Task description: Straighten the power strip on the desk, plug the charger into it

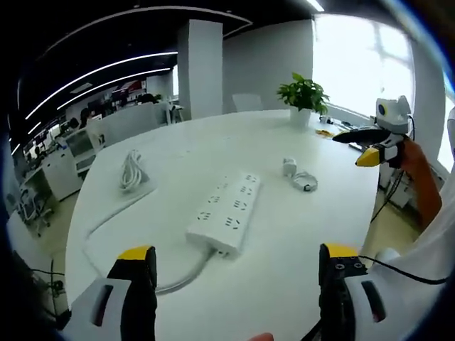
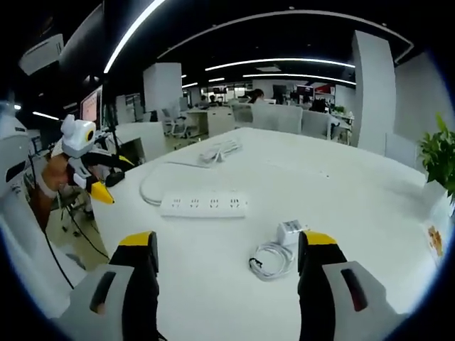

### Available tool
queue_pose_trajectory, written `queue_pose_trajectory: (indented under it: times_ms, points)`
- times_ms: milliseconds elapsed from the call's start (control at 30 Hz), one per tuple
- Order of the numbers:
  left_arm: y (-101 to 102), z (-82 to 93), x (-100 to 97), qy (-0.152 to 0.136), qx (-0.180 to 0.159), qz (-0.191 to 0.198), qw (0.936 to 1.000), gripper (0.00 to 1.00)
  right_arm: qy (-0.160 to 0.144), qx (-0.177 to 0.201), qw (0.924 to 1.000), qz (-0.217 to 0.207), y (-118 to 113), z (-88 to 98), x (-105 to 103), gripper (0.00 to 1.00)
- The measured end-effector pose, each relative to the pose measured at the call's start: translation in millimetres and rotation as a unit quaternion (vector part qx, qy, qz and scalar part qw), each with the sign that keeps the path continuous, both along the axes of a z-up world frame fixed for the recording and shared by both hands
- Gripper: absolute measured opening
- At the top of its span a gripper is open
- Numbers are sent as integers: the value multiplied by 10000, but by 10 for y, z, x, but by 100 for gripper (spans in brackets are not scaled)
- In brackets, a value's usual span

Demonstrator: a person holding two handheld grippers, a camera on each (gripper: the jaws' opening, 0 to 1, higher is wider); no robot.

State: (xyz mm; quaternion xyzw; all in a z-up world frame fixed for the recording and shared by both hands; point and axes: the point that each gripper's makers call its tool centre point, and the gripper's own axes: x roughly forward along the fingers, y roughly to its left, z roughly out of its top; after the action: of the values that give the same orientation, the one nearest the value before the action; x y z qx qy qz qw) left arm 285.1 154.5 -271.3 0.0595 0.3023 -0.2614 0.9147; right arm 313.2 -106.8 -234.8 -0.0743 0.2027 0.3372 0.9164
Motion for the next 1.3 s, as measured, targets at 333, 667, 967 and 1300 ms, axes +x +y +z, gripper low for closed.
queue_pose_trajectory:
  times_ms: [333, 667, 967, 1300]
  points:
    - [-62, -9, 8, 51, 106, -137, 9998, 95, -17, -51, 9999, 86, 33, -9, -8, 79]
    - [-113, 20, 40, 27, 303, -400, 9987, 96, -181, -610, 9972, 400, 165, -68, -58, 83]
    - [-104, -32, 73, 84, 320, -503, 9982, 95, -142, -204, 9961, 850, 338, -5, -138, 73]
    - [-112, -82, 187, 196, 272, -380, 9987, 95, -142, -189, 9988, 420, 281, -29, 44, 80]
